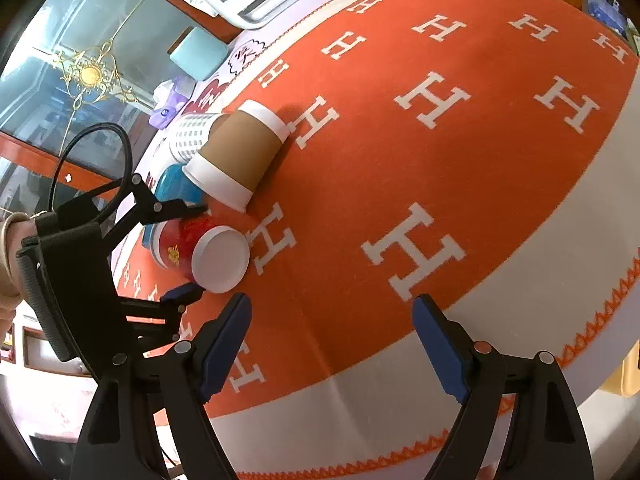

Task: Flip cup upside down
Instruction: 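Lift the red cup with the left gripper and rotate it upright, then lower the red cup onto the cloth and open the left gripper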

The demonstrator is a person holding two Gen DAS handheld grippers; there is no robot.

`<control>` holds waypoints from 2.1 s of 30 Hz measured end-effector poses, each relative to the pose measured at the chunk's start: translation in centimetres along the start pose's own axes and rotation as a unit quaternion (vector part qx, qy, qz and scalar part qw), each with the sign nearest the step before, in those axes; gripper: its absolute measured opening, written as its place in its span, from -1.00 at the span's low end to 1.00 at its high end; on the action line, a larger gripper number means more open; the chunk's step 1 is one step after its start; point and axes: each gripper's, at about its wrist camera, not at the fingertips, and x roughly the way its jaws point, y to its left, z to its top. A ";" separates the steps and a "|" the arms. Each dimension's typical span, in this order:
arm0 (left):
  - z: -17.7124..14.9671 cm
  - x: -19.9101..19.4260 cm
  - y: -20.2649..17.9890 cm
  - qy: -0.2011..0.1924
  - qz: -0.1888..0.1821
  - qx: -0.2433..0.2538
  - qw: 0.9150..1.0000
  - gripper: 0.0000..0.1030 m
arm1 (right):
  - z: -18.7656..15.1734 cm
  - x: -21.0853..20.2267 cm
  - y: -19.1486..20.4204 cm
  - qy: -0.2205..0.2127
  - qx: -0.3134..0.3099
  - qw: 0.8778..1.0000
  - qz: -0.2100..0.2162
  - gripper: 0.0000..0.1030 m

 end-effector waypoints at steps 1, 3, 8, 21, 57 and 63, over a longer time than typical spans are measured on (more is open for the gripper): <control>0.1 -0.3 0.1 0.004 -0.006 -0.011 1.000 0.12 | 0.0 -0.3 0.0 -0.001 0.000 1.000 0.001 0.64; 0.2 -0.7 0.5 0.018 -0.026 -0.049 0.998 0.12 | 0.0 -0.9 0.0 -0.003 -0.003 1.000 0.004 0.64; -0.1 -1.9 1.7 0.054 -0.101 -0.177 0.978 0.12 | 0.1 -2.5 0.3 -0.012 -0.015 1.000 0.012 0.64; -2.5 -3.7 2.1 0.127 -0.297 -0.472 0.820 0.11 | 0.7 -5.4 -0.4 -0.011 -0.048 0.998 0.034 0.64; -11.8 -8.6 -7.9 0.115 -0.369 -0.871 0.304 0.15 | 2.1 -2.4 1.4 0.051 -0.113 0.991 0.052 0.64; -12.2 -7.8 -8.1 0.119 -0.370 -0.873 0.294 0.32 | 2.2 -2.1 1.4 0.055 -0.108 0.991 0.053 0.64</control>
